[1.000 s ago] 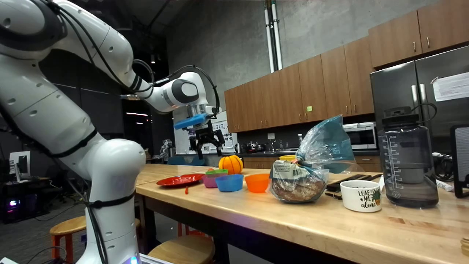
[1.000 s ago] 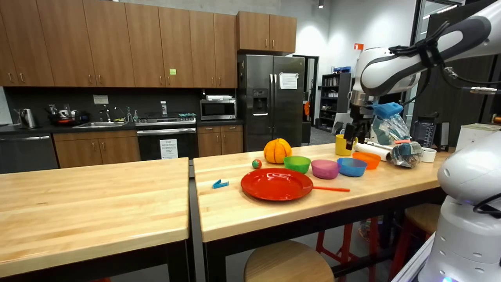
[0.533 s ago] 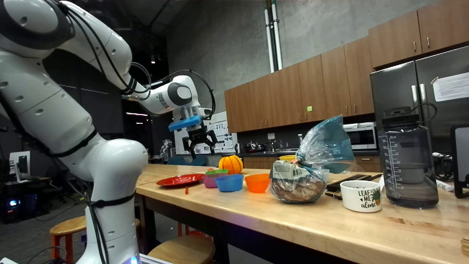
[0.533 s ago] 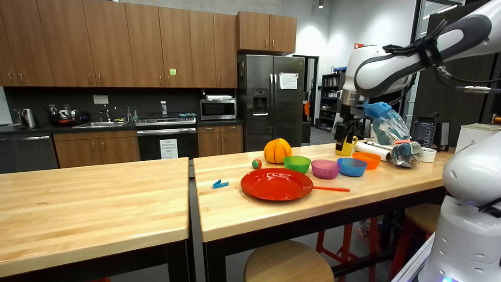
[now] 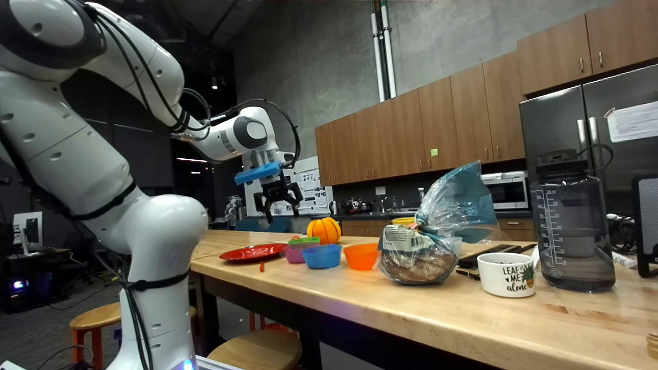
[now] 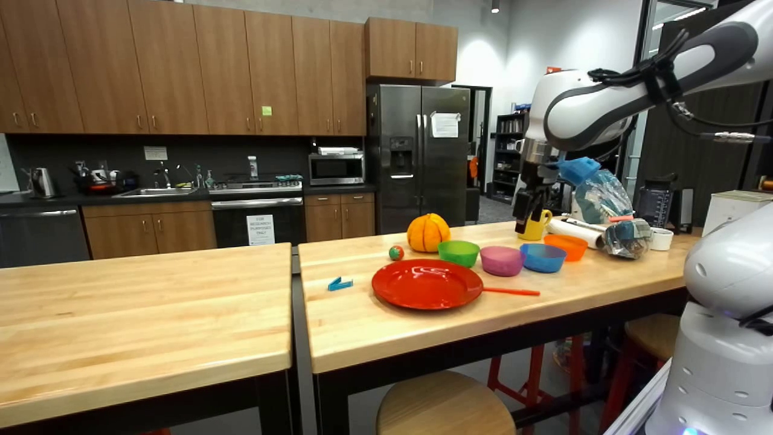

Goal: Put the red object in the orange bowl

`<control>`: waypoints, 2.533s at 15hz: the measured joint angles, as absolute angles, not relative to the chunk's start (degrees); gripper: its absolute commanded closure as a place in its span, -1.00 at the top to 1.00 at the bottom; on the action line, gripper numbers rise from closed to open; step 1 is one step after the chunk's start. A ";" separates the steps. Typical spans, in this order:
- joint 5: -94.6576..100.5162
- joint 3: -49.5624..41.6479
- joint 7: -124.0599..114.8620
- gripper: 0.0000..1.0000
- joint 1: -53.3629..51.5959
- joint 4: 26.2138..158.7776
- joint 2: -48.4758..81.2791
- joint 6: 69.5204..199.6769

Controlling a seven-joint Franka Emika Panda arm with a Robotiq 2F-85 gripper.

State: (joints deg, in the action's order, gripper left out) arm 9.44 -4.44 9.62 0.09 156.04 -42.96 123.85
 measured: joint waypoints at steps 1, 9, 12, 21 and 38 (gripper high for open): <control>9.44 -4.44 9.62 1.00 0.09 156.04 -42.96 123.86; 9.44 -4.44 9.61 1.00 0.09 156.04 -42.95 123.87; 9.38 -4.05 9.62 1.00 0.02 156.04 -42.95 123.89; 5.71 -0.18 9.09 1.00 -4.05 154.22 -38.32 130.43; 5.45 7.00 3.40 1.00 -6.44 143.51 -18.93 144.69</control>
State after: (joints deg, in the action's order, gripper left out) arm 5.45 7.00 3.40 -6.44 143.51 -18.93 144.69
